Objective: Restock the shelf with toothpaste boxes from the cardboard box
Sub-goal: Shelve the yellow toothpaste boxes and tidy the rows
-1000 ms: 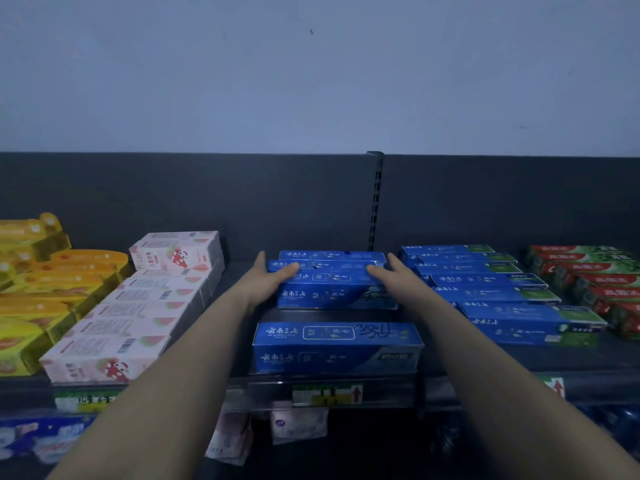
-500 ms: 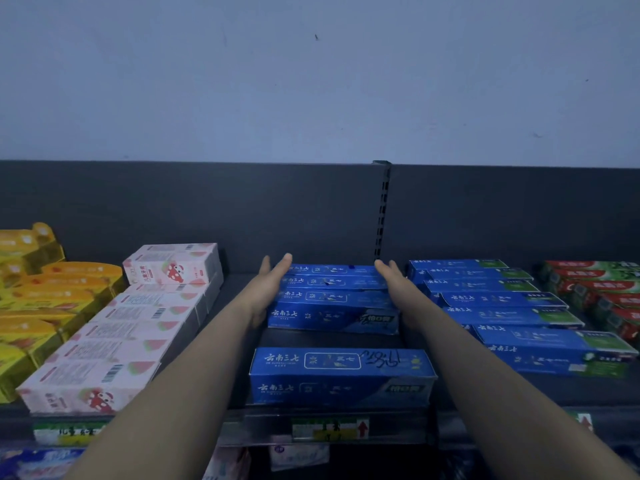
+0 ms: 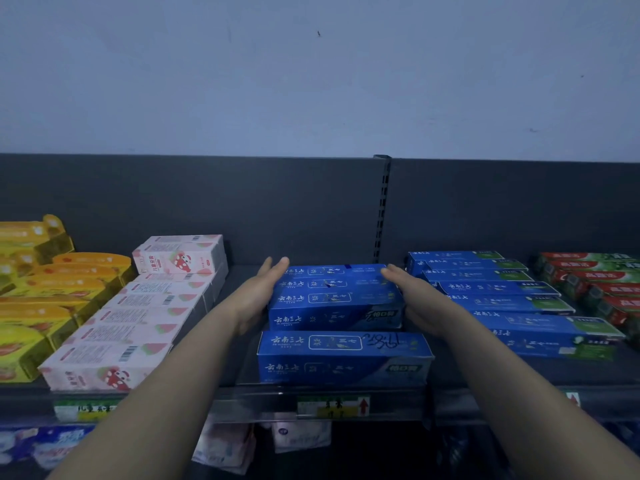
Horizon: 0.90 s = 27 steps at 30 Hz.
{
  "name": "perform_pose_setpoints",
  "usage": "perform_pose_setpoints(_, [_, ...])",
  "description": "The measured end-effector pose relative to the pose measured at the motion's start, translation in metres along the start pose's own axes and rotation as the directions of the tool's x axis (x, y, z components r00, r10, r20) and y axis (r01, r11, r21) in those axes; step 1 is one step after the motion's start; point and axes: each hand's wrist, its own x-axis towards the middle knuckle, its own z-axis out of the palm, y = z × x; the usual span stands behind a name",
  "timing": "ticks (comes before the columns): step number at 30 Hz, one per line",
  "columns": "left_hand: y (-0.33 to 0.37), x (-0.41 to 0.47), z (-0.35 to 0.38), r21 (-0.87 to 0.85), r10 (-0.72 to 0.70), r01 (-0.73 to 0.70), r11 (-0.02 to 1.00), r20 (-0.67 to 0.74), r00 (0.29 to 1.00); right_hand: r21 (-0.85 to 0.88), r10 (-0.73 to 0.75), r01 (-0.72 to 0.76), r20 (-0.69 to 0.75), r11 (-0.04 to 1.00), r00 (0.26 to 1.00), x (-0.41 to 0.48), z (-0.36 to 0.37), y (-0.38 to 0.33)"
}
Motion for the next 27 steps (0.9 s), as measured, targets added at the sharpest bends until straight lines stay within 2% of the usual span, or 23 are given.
perform_pose_setpoints(2, [-0.003, -0.008, -0.003, 0.058, 0.008, -0.009, 0.998, 0.006, 1.000, -0.024, 0.003, -0.002, 0.007, 1.000, 1.000, -0.009, 0.001, 0.002])
perform_pose_setpoints(6, [-0.007, -0.018, -0.012, 0.301, 0.065, -0.074, 0.951, 0.041, 0.997, -0.158, -0.035, 0.040, 0.033, 0.987, 0.999, -0.029, 0.003, 0.001])
perform_pose_setpoints(11, [-0.008, -0.033, -0.013, 0.422, 0.071, -0.097, 0.902, 0.076, 0.995, -0.287, -0.062, 0.077, 0.060, 0.955, 0.996, -0.046, 0.007, 0.001])
perform_pose_setpoints(22, [-0.021, -0.056, -0.003, 0.427, 0.162, -0.154, 0.891, 0.018, 0.987, -0.332, -0.100, 0.110, 0.046, 0.937, 0.994, -0.064, 0.010, 0.017])
perform_pose_setpoints(27, [-0.027, -0.064, 0.002, 0.221, 0.201, -0.183, 0.958, -0.062, 0.978, -0.308, -0.173, 0.151, -0.043, 0.939, 0.984, -0.071, 0.016, 0.026])
